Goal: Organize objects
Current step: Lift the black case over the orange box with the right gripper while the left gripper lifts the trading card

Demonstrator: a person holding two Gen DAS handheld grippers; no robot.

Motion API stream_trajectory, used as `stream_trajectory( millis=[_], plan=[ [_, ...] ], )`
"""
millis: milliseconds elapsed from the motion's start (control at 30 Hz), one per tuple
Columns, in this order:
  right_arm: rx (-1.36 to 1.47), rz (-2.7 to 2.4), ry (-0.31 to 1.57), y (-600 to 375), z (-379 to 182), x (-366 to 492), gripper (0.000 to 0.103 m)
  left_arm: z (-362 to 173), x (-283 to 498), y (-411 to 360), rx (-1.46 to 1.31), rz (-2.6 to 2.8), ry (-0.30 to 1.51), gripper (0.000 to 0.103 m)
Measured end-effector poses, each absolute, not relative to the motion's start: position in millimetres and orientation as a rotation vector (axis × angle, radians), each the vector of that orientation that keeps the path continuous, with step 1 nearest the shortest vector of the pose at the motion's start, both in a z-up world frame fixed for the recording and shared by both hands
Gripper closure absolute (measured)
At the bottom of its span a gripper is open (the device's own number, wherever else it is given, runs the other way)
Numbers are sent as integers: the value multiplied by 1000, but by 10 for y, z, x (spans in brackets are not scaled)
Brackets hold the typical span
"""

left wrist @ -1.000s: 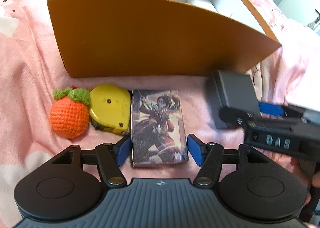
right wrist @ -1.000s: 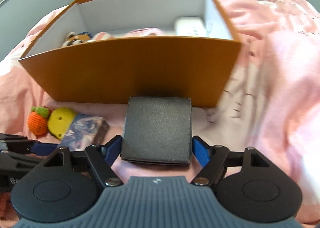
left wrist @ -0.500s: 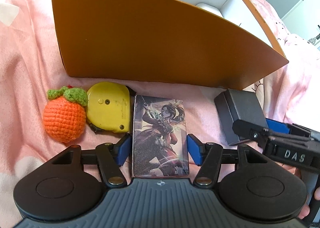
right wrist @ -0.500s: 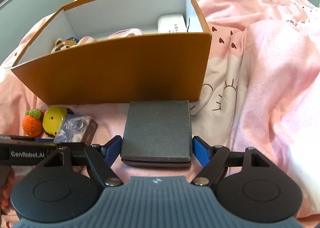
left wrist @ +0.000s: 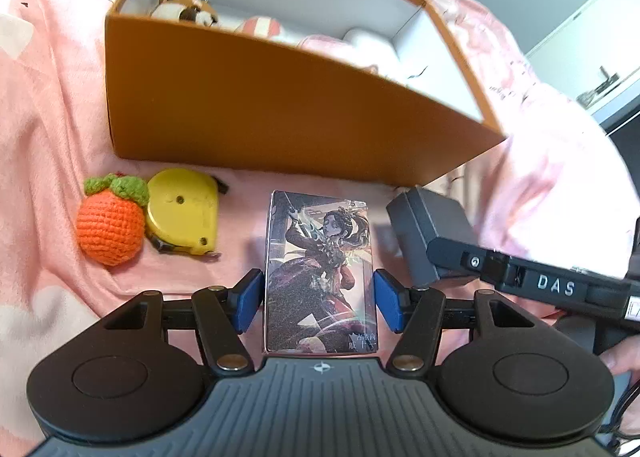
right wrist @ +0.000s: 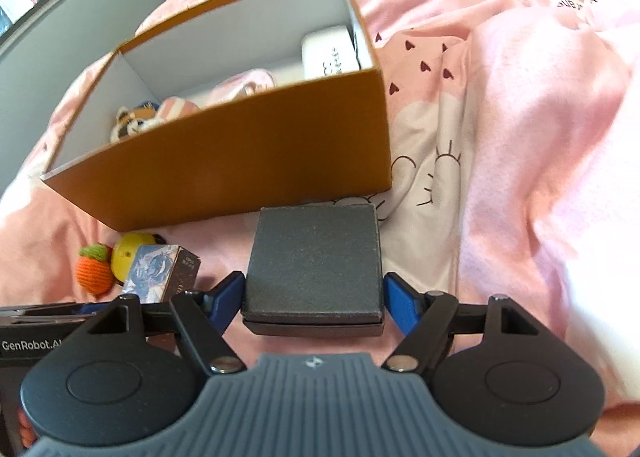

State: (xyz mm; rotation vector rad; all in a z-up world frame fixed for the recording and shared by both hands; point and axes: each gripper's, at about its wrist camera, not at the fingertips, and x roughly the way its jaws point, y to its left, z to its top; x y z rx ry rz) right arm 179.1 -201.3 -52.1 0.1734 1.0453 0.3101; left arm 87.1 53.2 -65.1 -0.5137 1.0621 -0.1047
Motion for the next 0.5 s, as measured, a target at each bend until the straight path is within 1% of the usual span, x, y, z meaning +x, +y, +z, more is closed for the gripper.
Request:
stream_trajectory(
  millis=[167, 300, 433, 500],
  plan=[
    [238, 346, 994, -2115, -212, 1670, 27, -420, 848, 574, -590, -152, 1013, 34],
    [253, 391, 911, -2160, 145, 1592, 27, -186, 909, 553, -609, -187, 946, 34],
    [253, 444, 842, -2156, 475, 1704, 27, 81, 1072, 603, -596, -181, 873, 34],
    [244, 456, 829, -2107, 551, 1846, 27, 142, 1226, 605, -586, -162, 845, 35]
  ],
)
